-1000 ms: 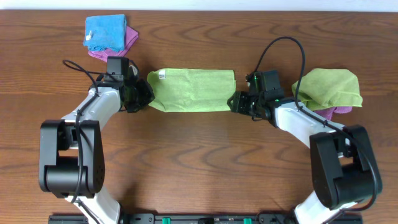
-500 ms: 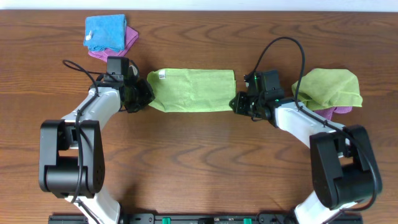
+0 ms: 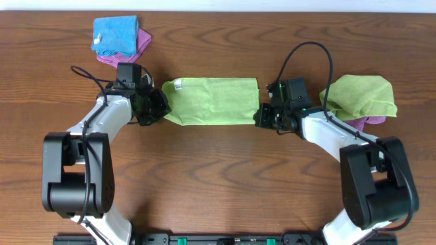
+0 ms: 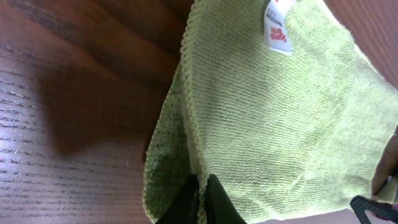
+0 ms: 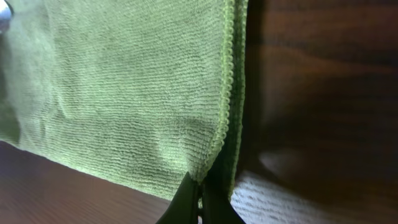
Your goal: Fold the cloth
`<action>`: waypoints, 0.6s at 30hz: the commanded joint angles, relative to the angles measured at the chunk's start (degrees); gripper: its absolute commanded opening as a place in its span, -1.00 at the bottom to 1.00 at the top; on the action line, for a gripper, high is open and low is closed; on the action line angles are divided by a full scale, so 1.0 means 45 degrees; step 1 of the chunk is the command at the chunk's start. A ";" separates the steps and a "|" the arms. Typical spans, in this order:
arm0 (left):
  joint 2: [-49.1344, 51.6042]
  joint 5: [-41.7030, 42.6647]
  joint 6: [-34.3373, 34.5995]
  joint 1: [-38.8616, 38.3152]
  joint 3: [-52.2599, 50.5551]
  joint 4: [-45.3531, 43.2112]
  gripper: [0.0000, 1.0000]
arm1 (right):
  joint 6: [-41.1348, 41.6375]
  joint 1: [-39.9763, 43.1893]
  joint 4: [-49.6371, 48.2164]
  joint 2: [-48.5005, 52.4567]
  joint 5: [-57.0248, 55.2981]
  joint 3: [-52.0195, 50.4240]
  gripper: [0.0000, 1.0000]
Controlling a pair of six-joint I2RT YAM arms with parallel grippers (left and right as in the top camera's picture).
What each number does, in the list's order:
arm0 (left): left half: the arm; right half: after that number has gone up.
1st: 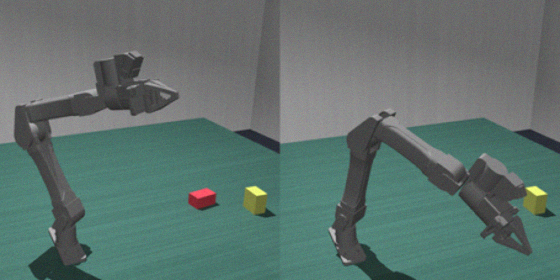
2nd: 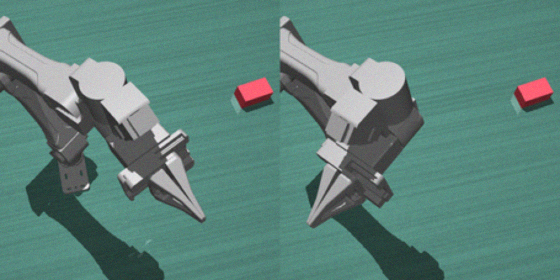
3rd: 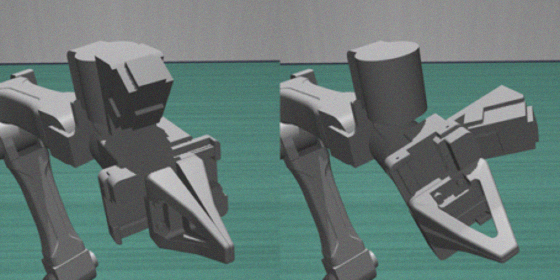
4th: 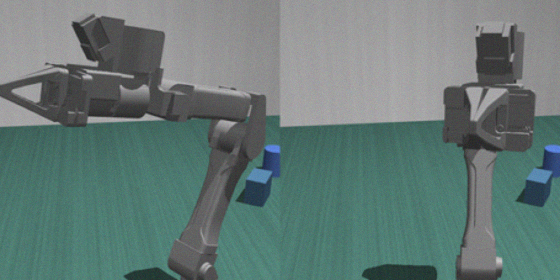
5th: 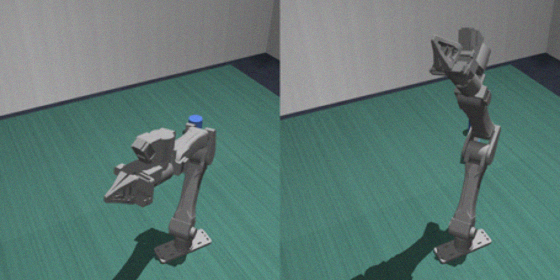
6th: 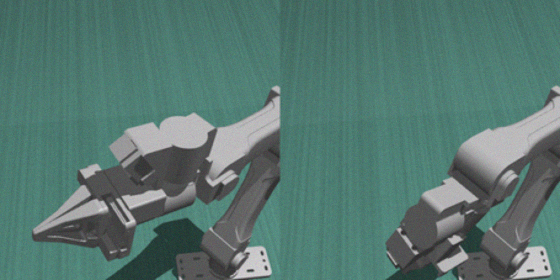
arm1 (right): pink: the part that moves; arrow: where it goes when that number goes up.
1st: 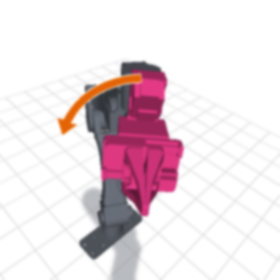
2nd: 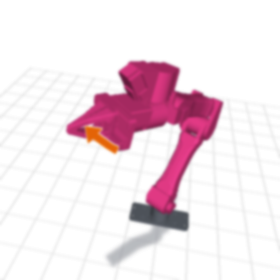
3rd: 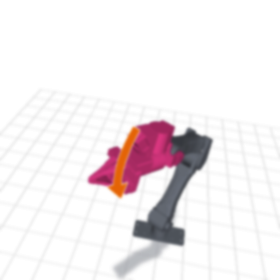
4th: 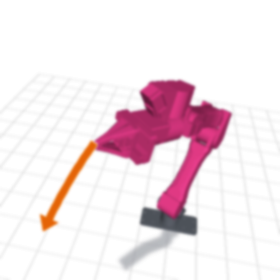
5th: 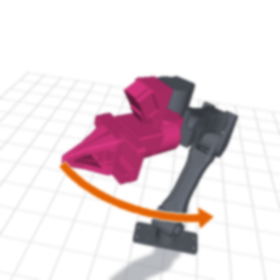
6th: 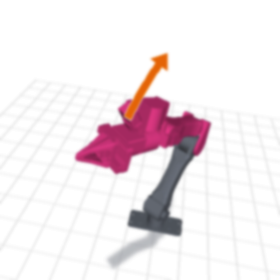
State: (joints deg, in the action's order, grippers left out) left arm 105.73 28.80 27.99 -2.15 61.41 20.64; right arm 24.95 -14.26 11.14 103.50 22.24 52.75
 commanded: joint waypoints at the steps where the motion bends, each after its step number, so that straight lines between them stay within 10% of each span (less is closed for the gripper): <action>1: -0.0427 0.0151 -0.0515 0.0015 -0.0034 0.0345 -0.88 | -0.0340 0.0107 0.0199 -0.0287 0.0063 0.0005 -0.98; 18: -0.1506 0.0369 -0.0816 0.0321 -0.0024 0.1617 -0.88 | -0.1209 0.0102 0.1005 -0.1433 -0.0228 0.0005 -0.98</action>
State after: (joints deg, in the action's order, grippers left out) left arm 100.29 29.89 25.43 -0.95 61.41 26.76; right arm 21.19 -14.26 15.14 97.93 21.54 52.75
